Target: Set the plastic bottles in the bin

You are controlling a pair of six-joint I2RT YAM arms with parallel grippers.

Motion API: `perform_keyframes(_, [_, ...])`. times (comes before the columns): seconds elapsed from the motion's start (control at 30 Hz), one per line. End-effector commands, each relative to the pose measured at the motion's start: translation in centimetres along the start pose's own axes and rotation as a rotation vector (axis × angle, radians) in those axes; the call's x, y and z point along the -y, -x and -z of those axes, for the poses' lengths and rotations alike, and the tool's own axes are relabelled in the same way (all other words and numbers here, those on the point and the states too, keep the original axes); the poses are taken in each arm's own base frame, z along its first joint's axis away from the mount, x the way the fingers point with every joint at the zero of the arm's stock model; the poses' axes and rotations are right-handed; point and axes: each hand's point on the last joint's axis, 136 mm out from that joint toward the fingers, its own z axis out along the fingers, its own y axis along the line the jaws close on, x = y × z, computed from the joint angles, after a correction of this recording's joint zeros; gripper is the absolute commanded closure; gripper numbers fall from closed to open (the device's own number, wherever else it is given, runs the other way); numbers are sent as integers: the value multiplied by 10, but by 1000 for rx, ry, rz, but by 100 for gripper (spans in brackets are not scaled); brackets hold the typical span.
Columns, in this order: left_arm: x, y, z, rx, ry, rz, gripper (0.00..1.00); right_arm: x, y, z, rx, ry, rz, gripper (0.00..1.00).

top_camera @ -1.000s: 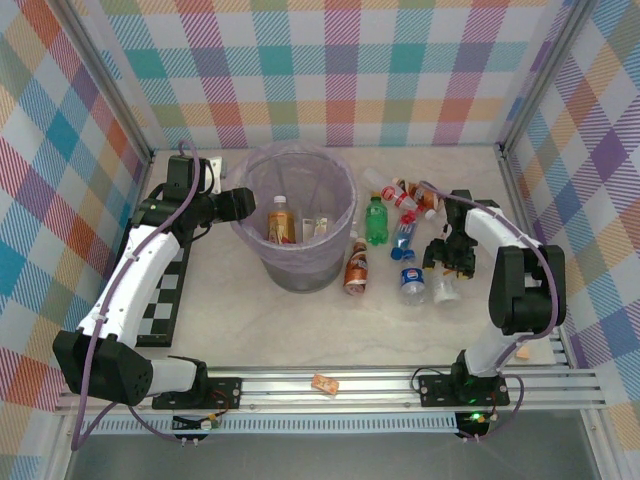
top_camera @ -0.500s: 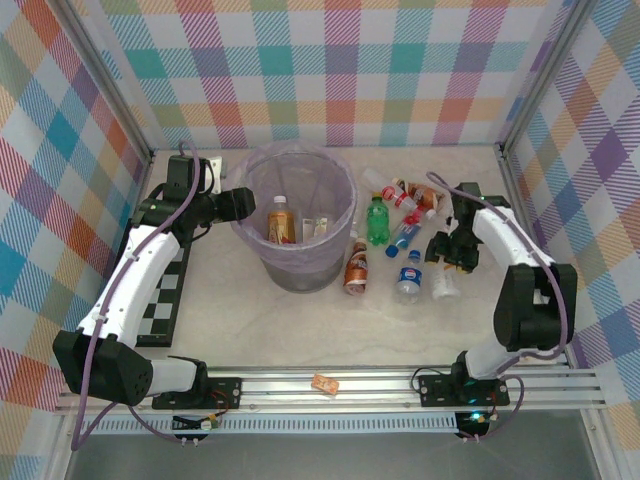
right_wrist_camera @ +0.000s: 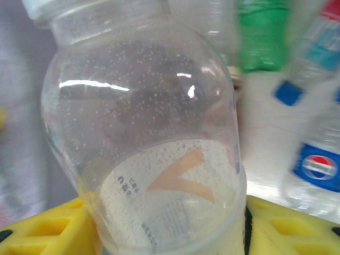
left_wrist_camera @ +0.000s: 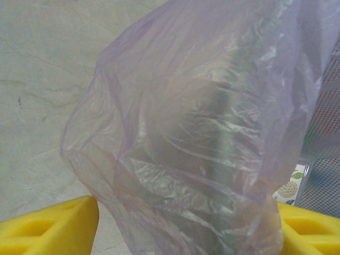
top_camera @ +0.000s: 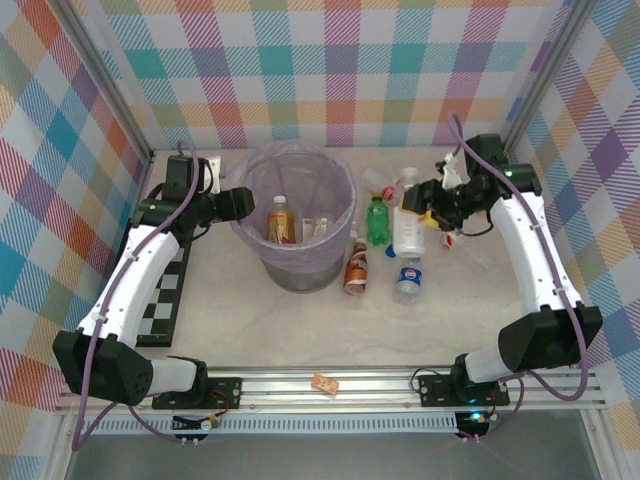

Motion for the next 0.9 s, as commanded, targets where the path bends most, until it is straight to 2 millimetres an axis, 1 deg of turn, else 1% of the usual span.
perform_keyframes(0.0, [-10, -2, 5, -7, 30, 5, 30, -59, -16, 20, -51, 157, 17, 42])
perform_keyframes(0.03, [-10, -2, 5, -6, 30, 4, 30, -72, -16, 22, -51, 178, 38, 42])
perform_keyframes(0.1, [-10, -1, 7, 5, 30, 5, 30, -91, -16, 21, -60, 210, 66, 43])
perform_keyframes(0.27, [-10, -1, 8, 4, 28, 6, 30, -139, -15, 9, -100, 318, 128, 45])
perform_keyframes(0.4, [-10, -1, 9, 7, 26, 8, 30, -168, -13, -7, -133, 354, 166, 46])
perform_keyframes(0.47, [-10, -2, 7, 3, 25, 10, 30, -180, -9, -17, -140, 366, 179, 46])
perform_keyframes(0.6, [-10, -1, 7, 3, 25, 10, 30, -190, -1, -41, -153, 355, 178, 47])
perform_keyframes(0.77, [-10, -1, 8, 6, 26, 10, 30, -189, 9, -80, -168, 300, 164, 47])
perform_keyframes(0.87, [-10, -1, 7, 5, 25, 13, 30, -181, 12, -103, -172, 231, 153, 47])
